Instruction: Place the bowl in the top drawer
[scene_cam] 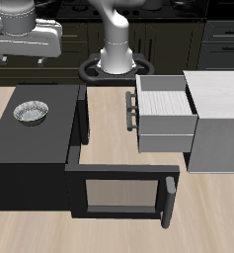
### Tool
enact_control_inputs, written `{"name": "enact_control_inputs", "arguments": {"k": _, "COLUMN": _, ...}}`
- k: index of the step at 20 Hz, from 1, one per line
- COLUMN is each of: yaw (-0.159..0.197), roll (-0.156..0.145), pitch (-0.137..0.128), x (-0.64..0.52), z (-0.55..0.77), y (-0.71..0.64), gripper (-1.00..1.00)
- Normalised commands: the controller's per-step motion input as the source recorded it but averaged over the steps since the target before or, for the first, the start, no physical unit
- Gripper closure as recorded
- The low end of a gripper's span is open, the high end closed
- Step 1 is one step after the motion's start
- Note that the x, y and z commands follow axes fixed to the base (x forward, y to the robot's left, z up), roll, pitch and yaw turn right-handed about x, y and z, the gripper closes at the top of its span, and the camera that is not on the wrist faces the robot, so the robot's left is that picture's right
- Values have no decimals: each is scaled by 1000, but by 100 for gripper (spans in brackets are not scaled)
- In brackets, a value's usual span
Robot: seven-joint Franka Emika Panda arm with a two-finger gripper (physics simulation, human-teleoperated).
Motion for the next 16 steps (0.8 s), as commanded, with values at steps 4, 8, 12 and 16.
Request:
{"name": "enact_control_inputs", "arguments": {"k": 4, "yaw": -36, "roll": -7, "pitch": -52, "x": 293, "z": 205, "y": -104, "gripper": -100}}
{"name": "enact_control_inputs", "arguments": {"k": 8, "yaw": -30, "roll": -31, "pitch": -6, "x": 264, "z": 43, "y": -132, "gripper": -100}}
{"name": "enact_control_inputs", "arguments": {"k": 12, "yaw": -27, "roll": -24, "pitch": 3, "x": 241, "z": -60, "y": -111, "gripper": -100}}
{"name": "enact_control_inputs", "arguments": {"k": 16, "yaw": -25, "roll": -12, "pitch": 1, "x": 90, "z": -28, "y": -75, "gripper": -100}}
